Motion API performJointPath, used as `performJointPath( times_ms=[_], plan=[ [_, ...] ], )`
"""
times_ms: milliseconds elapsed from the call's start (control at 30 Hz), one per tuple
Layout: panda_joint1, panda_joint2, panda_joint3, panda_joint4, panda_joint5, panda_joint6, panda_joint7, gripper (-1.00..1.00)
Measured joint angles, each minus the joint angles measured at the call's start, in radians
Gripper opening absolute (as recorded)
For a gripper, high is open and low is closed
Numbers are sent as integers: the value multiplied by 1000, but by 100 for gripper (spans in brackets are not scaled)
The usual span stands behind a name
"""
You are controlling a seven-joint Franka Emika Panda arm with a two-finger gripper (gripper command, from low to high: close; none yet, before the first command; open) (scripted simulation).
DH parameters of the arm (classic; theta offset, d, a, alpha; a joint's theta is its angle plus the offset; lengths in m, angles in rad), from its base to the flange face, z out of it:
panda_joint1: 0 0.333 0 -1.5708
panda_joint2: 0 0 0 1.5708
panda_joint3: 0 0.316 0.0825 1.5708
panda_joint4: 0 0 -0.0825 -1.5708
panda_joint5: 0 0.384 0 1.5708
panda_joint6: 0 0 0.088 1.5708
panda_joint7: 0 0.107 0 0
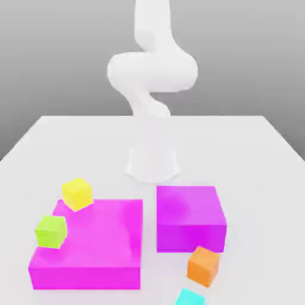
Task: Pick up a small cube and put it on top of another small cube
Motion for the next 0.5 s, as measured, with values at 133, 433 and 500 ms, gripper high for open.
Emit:
performJointPath(
  times_ms=[133,433,500],
  plan=[
    [-51,151,62,0,-45,42,108,0],
    [-123,479,163,-1,-158,133,353,0],
    [-129,552,174,-1,-182,152,407,0]
  ],
)
